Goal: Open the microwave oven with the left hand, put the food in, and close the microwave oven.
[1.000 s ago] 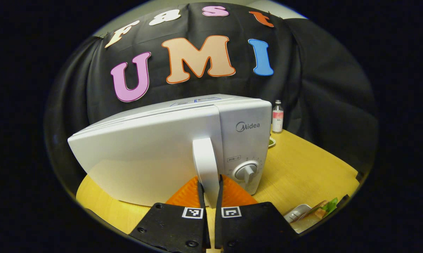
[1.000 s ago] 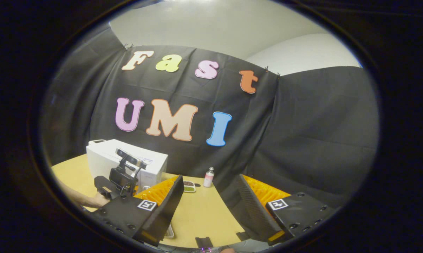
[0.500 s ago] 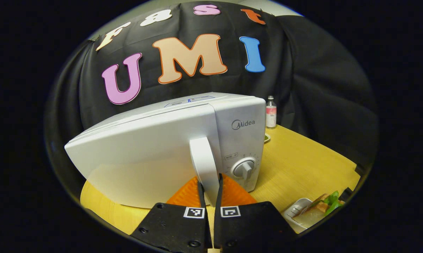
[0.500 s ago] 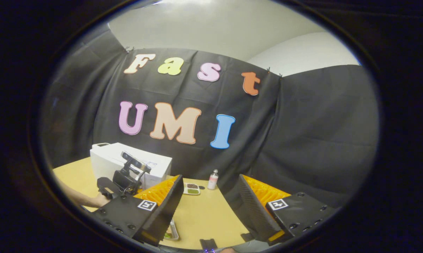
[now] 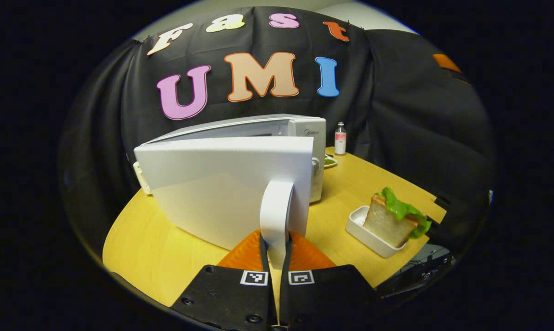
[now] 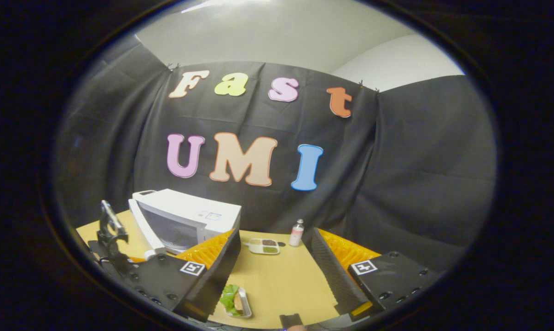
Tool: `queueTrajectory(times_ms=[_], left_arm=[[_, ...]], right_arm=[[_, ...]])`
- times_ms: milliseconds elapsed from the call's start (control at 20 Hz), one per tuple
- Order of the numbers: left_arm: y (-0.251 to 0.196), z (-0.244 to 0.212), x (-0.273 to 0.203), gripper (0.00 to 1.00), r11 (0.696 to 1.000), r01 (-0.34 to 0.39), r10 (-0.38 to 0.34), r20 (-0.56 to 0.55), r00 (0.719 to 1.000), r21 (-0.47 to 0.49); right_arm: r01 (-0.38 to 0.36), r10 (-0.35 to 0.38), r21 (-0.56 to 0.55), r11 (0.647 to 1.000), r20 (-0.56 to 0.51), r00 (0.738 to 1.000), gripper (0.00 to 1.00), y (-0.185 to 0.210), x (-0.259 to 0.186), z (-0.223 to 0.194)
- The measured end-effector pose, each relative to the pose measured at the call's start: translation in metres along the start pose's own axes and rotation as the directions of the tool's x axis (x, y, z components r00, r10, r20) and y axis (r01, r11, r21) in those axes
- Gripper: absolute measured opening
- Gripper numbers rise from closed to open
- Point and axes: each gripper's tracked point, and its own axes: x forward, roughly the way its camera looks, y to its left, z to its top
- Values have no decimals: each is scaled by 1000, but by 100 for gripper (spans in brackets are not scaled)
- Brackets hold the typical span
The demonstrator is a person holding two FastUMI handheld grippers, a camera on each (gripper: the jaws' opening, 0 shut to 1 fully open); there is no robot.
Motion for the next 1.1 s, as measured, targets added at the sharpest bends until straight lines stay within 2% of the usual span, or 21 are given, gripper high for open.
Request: queueTrajectory(times_ms=[300, 450, 600, 750, 950, 1100], left_arm=[[69, -37, -67, 2, 990, -129, 126, -59, 990, -51], [103, -49, -89, 2, 979, -183, 176, -79, 981, -92], [147, -65, -110, 1, 951, -271, 259, -94, 961, -149], [171, -72, -120, 1, 945, -248, 233, -91, 968, -213], [185, -76, -123, 1, 946, -220, 202, -96, 975, -237], [186, -76, -125, 1, 947, -213, 196, -93, 976, -239]], right_arm=[[-75, 76, 28, 997, -43, 996, 96, 39, 9, -6], [-79, 81, 33, 996, -52, 995, 96, 47, 8, -7], [-62, 68, 84, 995, -64, 996, 96, 52, 7, -12], [-31, 41, 105, 994, -95, 995, 96, 51, 11, -28], [-46, 57, 126, 991, -87, 995, 99, 63, 18, -37], [-31, 44, 127, 991, -103, 994, 96, 60, 21, -50]])
